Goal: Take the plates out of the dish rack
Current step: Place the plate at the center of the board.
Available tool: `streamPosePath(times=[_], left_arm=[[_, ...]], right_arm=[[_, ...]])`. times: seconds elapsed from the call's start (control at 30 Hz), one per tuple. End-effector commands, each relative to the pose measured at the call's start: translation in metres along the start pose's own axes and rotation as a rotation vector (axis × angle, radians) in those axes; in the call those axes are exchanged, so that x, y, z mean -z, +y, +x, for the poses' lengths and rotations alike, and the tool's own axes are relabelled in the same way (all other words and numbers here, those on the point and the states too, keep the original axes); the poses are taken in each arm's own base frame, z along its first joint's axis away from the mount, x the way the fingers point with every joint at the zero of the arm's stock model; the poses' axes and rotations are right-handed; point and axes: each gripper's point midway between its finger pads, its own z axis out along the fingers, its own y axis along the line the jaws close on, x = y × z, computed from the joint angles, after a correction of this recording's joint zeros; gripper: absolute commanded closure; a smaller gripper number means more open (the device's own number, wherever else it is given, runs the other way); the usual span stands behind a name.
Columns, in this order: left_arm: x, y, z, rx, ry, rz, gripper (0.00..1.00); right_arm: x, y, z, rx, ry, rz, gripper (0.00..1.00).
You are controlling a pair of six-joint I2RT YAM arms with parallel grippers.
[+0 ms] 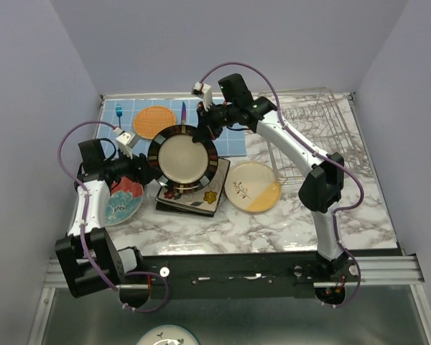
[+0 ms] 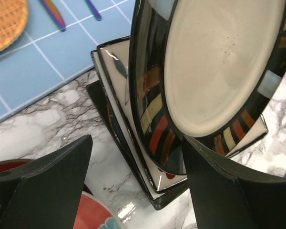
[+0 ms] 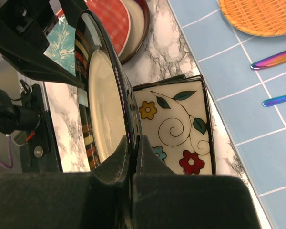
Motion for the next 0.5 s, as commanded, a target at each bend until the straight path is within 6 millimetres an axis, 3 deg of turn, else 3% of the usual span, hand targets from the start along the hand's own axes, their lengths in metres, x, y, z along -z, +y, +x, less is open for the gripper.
streamPosePath(times=[0.0, 0.1, 0.2, 0.33, 0.47], left_arm=[[0.001, -0.025, -0.009, -0.034, -0.03, 0.187, 0.16], [0.003, -0.034, -0.014, -0.033, -0.042, 0.238, 0.16], [0.008, -0.043, -0.02, -0.041, -0.046, 0.276, 0.15], [0.015, -0.053, -0.029, -0.078, -0.045, 0.326, 0.15], [0.018, -0.057, -0.036, -0.127, -0.053, 0.364, 0.14]], right_arm=[[0.038, 0.058, -0.054, 0.117, -0.142, -0.131, 0.99], [0.042, 0.058, -0.053, 0.142, -0.139, -0.135, 0.99], [0.044, 0.046, -0.051, 0.143, -0.14, -0.114, 0.99], [0.06, 0.042, -0.055, 0.009, -0.184, -0.269, 0.99], [0.055, 0.029, -0.048, 0.016, -0.167, -0.265, 0.99]])
